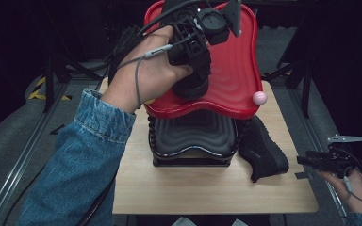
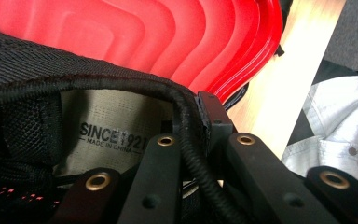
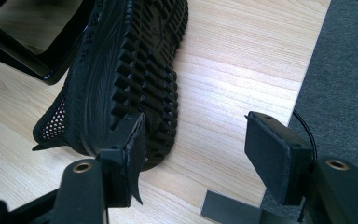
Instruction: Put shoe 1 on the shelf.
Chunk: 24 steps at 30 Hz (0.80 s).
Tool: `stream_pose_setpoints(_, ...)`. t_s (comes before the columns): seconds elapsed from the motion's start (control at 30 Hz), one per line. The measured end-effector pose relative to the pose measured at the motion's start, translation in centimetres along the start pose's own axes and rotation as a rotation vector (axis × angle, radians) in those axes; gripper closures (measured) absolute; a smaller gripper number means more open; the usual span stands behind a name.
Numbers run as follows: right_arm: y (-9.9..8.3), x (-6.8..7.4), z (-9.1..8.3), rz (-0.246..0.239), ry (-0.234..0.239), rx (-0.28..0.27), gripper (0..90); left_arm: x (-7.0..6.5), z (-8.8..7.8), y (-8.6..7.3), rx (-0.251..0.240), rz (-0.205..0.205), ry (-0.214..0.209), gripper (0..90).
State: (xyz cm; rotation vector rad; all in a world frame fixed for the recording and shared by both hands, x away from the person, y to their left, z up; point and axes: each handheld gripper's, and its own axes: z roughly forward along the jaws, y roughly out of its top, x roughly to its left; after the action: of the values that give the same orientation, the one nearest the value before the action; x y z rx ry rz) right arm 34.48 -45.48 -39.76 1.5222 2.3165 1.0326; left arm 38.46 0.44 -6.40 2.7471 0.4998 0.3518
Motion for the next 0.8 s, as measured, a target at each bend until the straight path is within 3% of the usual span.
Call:
stream_pose_setpoints(0.23, 0.0, 0.0, 0.1, -0.003, 0.001, 0.007, 38.7, 0.0, 0.8, 0.1, 0.021, 0.005, 0.0, 87.1)
stream_pose_setpoints(0.37, 0.0, 0.0, 0.1, -0.002, 0.003, 0.006, 38.6, -0.2, 1.2, 0.2, 0.036, 0.015, 0.028, 87.0)
stream_pose_setpoints(0.57, 0.0, 0.0, 0.0, -0.004, 0.004, 0.007, 38.6, -0.3, 1.4, 0.2, 0.04, 0.017, 0.036, 86.8)
stream_pose_setpoints(0.8, 0.0, -0.1, 0.0, -0.001, 0.004, 0.006, 38.6, 0.0, 1.2, -0.1, 0.031, -0.017, -0.004, 83.5)
